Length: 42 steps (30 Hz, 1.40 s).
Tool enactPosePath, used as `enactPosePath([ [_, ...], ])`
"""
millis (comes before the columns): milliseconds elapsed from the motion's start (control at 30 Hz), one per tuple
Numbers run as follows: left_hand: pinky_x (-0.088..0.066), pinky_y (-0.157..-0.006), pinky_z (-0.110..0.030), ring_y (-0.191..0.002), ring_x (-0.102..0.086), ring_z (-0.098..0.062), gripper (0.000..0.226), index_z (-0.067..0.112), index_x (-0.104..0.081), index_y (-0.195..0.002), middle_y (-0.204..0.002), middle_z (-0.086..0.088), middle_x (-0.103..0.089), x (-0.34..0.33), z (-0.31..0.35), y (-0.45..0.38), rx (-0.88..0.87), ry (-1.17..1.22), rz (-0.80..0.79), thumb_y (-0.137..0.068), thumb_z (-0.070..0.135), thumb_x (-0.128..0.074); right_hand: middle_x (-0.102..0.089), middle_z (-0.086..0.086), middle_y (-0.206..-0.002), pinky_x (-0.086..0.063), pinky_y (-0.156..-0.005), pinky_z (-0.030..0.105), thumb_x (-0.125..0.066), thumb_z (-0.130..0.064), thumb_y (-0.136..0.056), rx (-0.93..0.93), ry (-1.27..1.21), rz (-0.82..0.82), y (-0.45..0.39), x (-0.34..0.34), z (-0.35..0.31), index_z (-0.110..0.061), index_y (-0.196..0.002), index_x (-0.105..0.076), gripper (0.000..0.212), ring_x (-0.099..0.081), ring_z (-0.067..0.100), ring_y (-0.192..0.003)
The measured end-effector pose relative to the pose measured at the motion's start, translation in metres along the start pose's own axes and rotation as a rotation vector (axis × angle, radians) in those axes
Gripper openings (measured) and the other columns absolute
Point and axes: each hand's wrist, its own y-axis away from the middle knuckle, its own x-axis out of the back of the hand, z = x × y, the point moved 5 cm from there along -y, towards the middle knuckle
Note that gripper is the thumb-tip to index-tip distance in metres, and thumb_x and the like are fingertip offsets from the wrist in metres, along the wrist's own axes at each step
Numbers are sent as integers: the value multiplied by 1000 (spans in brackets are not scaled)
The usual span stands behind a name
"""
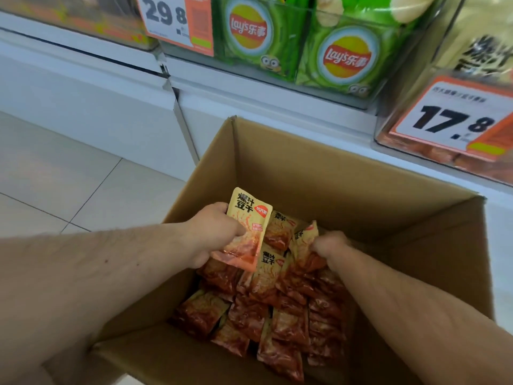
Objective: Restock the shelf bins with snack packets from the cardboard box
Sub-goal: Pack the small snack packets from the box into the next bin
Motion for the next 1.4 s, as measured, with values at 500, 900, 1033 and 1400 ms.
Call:
enactPosePath([
  [500,-56,-72,-40,-82,-69,-32,26,7,-69,-100,-99,-15,-74,-55,54,86,-183,401,-193,-99,10,-44,-48,16,-69,-47,-73,35,-63,-12,-92,428,-643,-405,190,147,-9,-16,-79,-60,14,-49,29,-71],
  [900,-57,-76,-32,-94,-72,-15,27,23,-61,-119,-104,3,-75,-66,90,145,-724,157,-221,-93,15,-65,-58,6,-58,-39,-52,24,-70,-15,-89,613,-562,-205,230,161,-25,-13,-80,-55,18,-49,14,-51],
  [1033,-55,-87,-37,-100,-71,-13,31,24,-58,-121,-107,5,-75,-65,98,151,-770,90,-230,-94,10,-63,-58,3,-66,-38,-52,26,-79,-22,-81,673,-521,-212,239,183,-32,-9,-98,-59,29,-47,12,-53],
  [1400,-50,-95,-26,-108,-63,3,38,40,-48,-118,-113,21,-69,-114,157,180,-1010,-81,-304,-97,10,-58,-71,10,-92,-34,-48,22,-75,-12,-84,862,-539,-121,257,260,-27,-8,-105,-70,22,-40,12,-54],
])
